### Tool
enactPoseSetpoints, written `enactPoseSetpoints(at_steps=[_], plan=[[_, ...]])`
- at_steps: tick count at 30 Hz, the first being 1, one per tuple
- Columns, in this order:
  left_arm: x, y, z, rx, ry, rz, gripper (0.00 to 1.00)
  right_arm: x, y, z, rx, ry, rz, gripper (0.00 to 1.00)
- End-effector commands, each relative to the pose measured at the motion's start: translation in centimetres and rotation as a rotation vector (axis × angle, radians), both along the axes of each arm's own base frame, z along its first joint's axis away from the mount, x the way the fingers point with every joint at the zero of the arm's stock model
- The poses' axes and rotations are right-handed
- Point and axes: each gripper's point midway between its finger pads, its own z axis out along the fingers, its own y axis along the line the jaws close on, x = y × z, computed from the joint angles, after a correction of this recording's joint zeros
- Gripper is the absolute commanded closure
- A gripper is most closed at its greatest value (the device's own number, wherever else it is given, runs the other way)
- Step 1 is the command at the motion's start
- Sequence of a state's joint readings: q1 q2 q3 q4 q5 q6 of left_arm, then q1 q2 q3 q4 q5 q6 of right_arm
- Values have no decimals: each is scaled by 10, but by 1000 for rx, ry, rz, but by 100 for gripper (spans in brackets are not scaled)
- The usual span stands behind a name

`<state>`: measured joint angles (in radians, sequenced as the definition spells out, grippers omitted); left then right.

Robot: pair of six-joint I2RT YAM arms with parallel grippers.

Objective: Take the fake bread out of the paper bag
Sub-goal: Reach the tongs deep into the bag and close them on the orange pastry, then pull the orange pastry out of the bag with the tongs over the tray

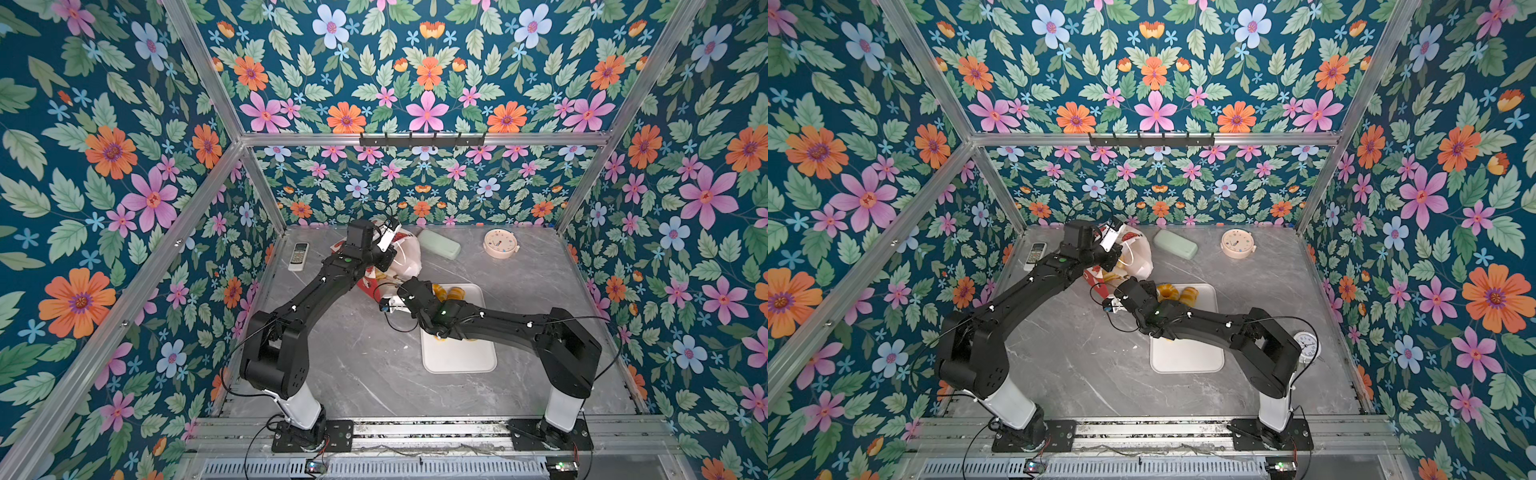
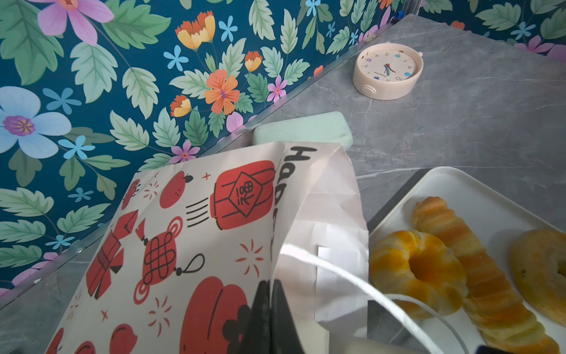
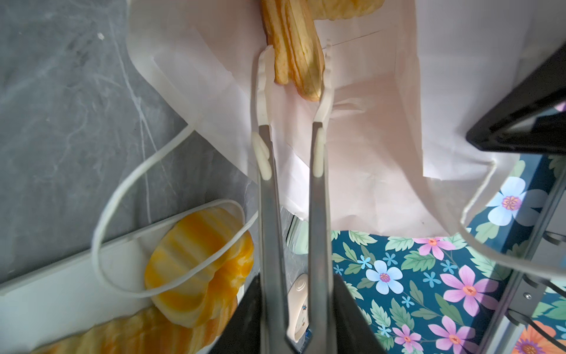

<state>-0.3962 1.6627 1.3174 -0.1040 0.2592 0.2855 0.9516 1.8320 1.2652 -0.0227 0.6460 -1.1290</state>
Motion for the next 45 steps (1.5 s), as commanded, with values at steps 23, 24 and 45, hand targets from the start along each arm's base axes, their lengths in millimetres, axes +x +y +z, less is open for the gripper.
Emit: enactPoseSetpoints(at_steps=[23, 24, 45], plan=[[13, 3, 6, -15, -30, 49, 100, -34, -23, 40, 192, 200, -167, 91], [13, 3, 6, -16, -32, 51, 100, -37, -25, 43, 203, 211, -174, 92], [32, 9, 2, -19, -46, 136, 100, -104, -78, 95, 459, 432, -346, 99]])
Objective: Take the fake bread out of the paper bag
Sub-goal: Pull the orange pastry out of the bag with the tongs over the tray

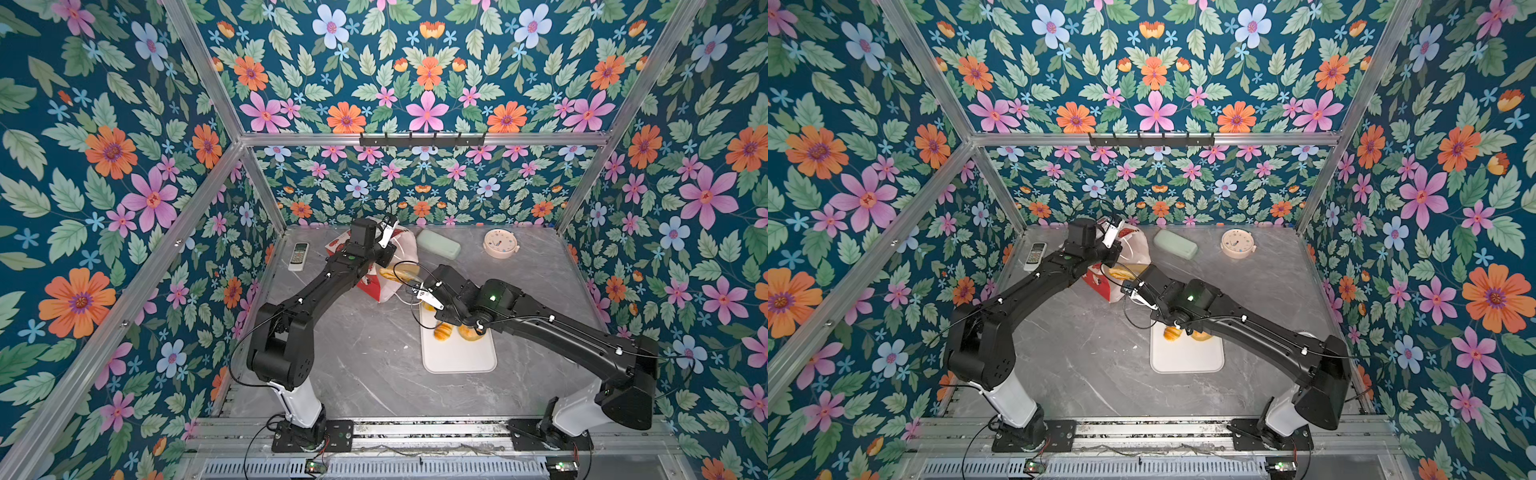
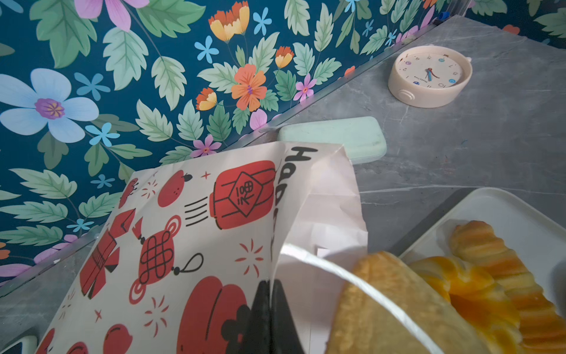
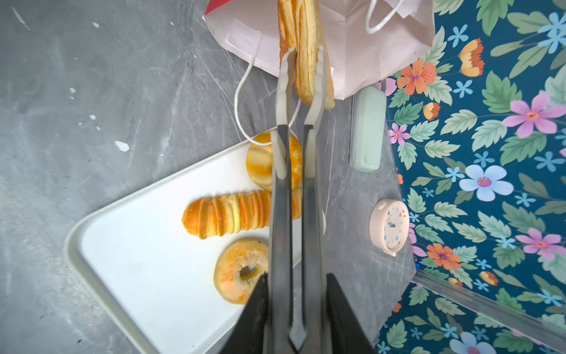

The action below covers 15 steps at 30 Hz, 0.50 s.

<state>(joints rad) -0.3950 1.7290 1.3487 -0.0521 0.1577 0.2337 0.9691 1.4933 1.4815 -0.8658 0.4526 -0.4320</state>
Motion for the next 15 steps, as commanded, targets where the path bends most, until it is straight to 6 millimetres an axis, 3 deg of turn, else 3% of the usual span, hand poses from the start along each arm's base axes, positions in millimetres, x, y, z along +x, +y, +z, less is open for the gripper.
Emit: enactPoseSetpoints(at_steps=[1, 9, 15], plan=[[7, 1, 10, -19, -34, 22, 100, -11, -5, 6, 98, 45, -65, 99], [9, 1, 11, -19, -38, 31, 100, -36, -15, 19, 239, 137, -122, 100], [9, 2, 9, -15, -36, 34, 100, -57, -35, 13, 312, 237, -219, 100]])
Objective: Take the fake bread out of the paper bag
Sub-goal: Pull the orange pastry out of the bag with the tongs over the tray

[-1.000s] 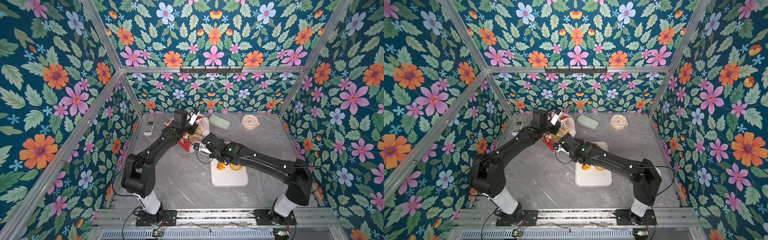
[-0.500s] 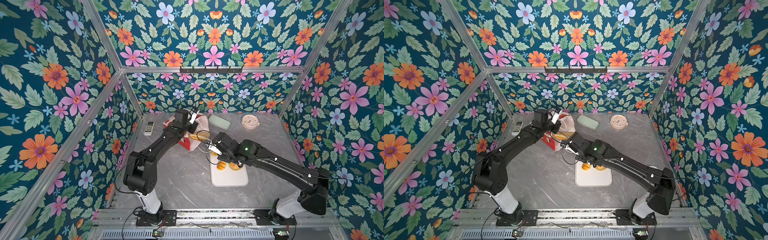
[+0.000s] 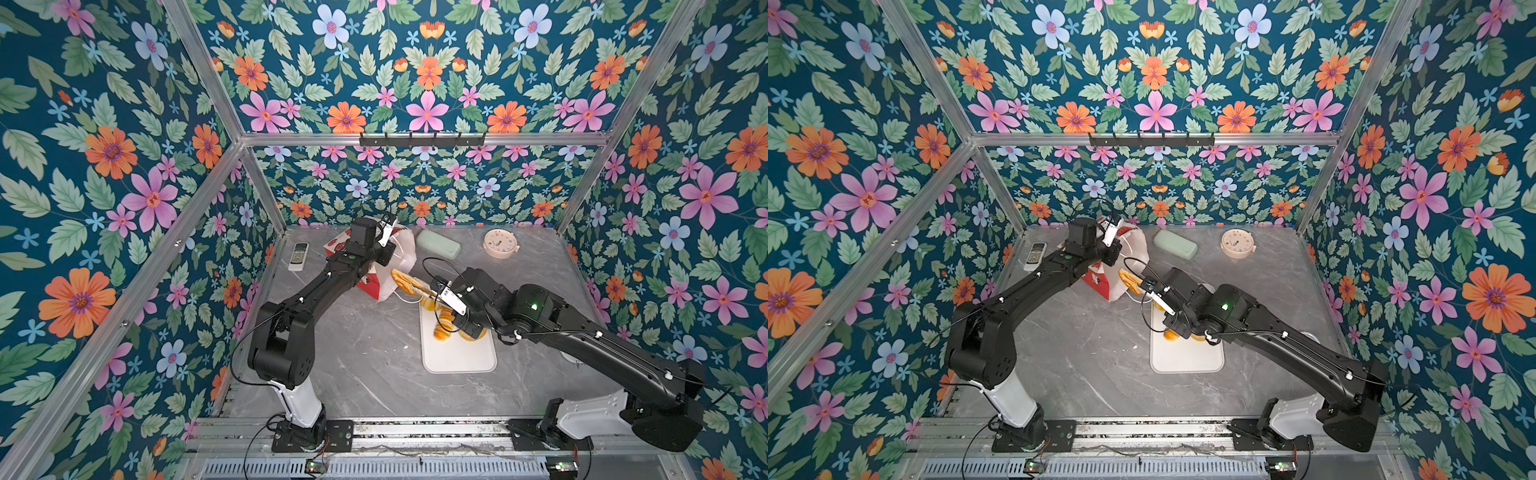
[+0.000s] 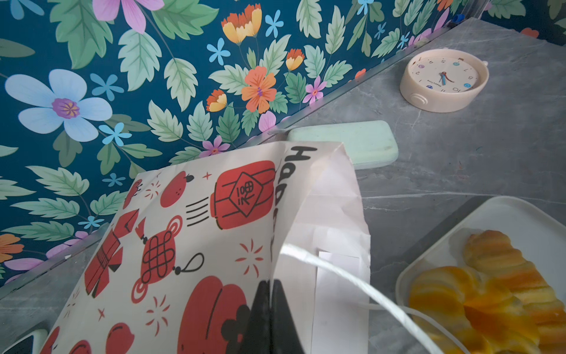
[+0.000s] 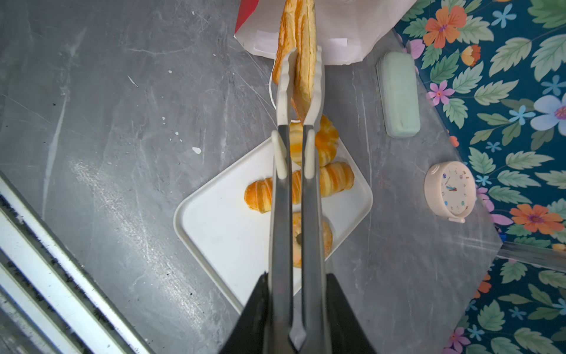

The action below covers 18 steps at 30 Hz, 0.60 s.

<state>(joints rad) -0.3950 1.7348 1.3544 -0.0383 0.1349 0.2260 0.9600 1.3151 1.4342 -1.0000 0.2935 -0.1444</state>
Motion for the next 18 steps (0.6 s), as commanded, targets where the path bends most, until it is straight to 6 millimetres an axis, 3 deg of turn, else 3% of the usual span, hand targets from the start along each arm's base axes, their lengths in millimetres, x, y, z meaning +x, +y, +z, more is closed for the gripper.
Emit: enactPoseSetpoints(at_steps=[1, 13, 18], plan=[[4, 0, 8, -15, -22, 10, 100, -13, -8, -2, 81, 80, -92, 100], [2, 1, 4, -5, -15, 7, 100, -45, -45, 0, 247, 230, -274, 100], [2, 0, 4, -5, -15, 6, 100, -57, -42, -6, 313, 302, -283, 100]])
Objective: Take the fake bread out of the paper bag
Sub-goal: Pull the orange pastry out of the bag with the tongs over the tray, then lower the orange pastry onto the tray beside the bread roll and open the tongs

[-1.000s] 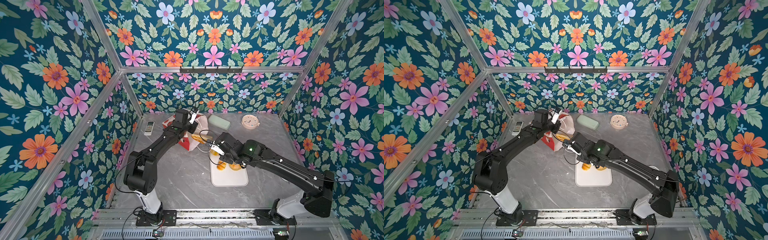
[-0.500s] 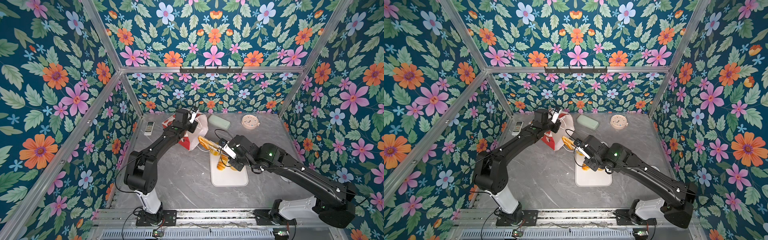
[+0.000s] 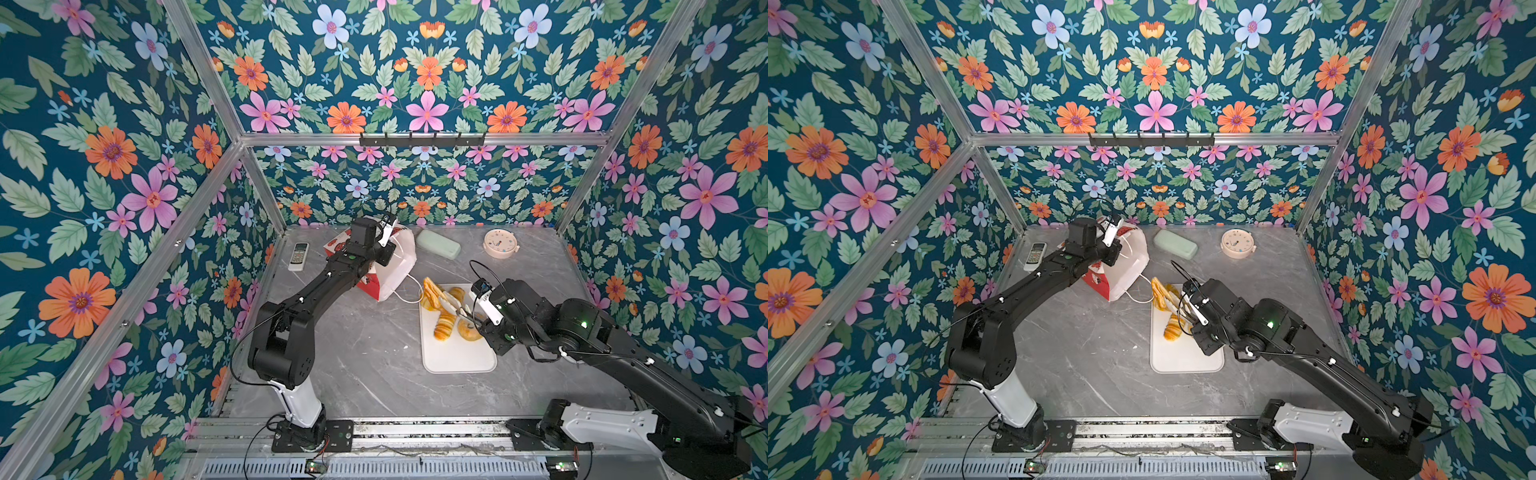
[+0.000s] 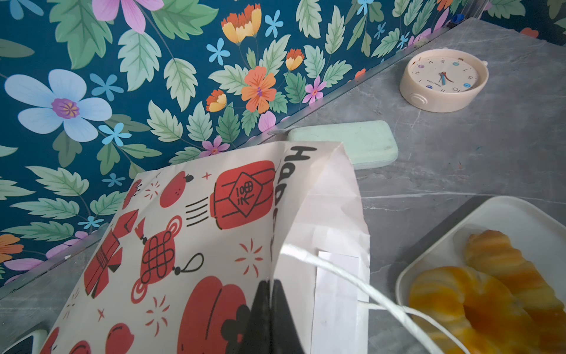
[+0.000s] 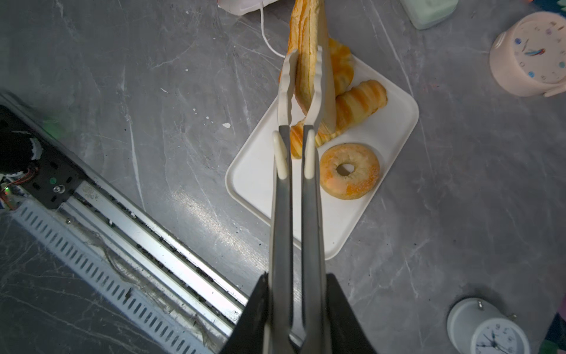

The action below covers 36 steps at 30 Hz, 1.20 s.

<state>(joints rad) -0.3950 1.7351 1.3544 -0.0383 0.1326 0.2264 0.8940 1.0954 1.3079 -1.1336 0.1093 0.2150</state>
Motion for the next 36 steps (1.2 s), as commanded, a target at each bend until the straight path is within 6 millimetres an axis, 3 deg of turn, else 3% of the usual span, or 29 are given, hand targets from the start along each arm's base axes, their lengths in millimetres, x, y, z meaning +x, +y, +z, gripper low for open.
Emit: enactPoseSetpoints(at_steps=[1, 6, 20, 25, 36], plan=[[2, 0, 5, -8, -16, 3, 99, -7, 9, 4, 109, 48, -28, 100], [2, -1, 7, -10, -19, 1, 99, -17, 8, 12, 229, 89, -46, 100], [3, -5, 5, -21, -10, -14, 99, -44, 11, -12, 332, 271, -86, 100], [3, -6, 4, -24, -8, -14, 99, -45, 14, -6, 377, 287, -95, 100], [2, -6, -1, -22, 0, -19, 99, -39, -14, -51, 360, 395, -248, 100]])
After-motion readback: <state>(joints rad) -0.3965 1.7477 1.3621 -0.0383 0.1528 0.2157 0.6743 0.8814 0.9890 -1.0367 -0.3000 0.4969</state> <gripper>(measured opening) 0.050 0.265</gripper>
